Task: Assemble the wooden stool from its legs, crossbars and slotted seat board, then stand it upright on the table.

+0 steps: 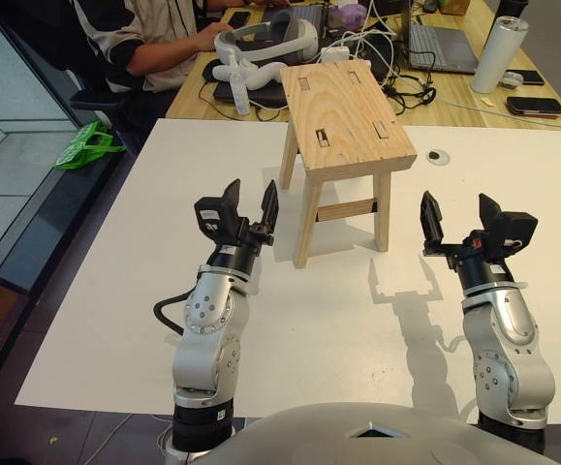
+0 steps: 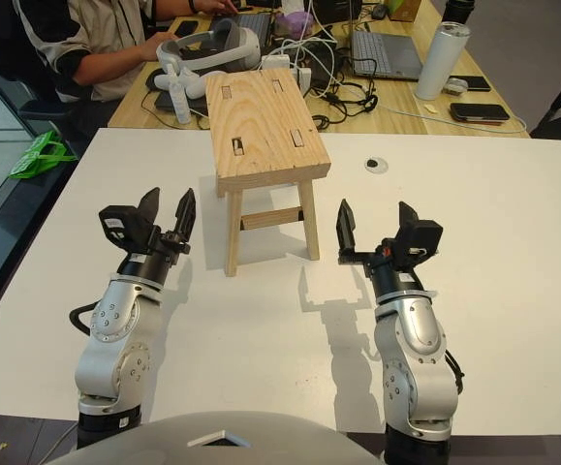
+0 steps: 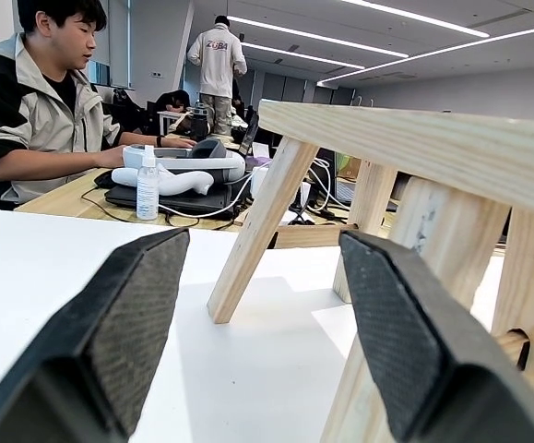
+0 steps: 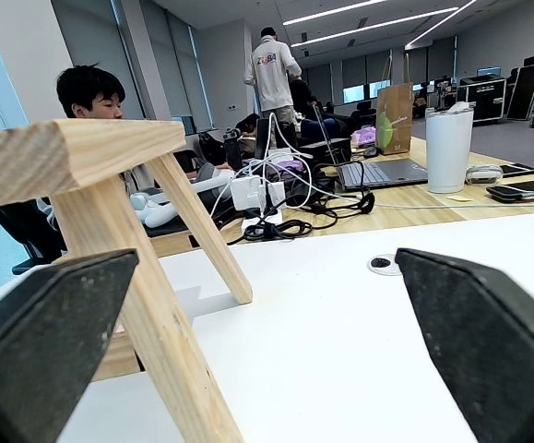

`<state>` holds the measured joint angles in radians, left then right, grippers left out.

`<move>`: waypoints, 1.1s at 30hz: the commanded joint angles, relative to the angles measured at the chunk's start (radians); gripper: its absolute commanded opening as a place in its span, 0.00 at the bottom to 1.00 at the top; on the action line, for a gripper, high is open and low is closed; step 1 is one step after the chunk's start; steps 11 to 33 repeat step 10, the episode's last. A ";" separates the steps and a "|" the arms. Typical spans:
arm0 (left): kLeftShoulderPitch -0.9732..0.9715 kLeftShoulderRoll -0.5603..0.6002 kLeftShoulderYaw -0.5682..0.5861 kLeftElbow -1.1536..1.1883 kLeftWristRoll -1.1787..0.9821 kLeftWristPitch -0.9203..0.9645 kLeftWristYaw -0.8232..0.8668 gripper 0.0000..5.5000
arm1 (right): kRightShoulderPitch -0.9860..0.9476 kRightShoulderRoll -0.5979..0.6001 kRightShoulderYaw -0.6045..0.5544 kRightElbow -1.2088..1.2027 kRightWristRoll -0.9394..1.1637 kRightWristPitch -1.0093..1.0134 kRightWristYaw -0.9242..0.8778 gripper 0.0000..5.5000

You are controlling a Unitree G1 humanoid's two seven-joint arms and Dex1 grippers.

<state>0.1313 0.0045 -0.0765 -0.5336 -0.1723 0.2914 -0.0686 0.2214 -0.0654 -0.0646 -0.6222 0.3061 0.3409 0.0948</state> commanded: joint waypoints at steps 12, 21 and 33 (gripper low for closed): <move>-0.021 0.018 0.014 -0.008 -0.028 0.028 -0.011 0.55 | -0.005 0.002 -0.001 -0.024 0.009 0.018 -0.022 0.94; -0.021 0.018 0.014 -0.008 -0.028 0.028 -0.011 0.55 | -0.005 0.002 -0.001 -0.024 0.009 0.018 -0.022 0.94; -0.021 0.018 0.014 -0.008 -0.028 0.028 -0.011 0.55 | -0.005 0.002 -0.001 -0.024 0.009 0.018 -0.022 0.94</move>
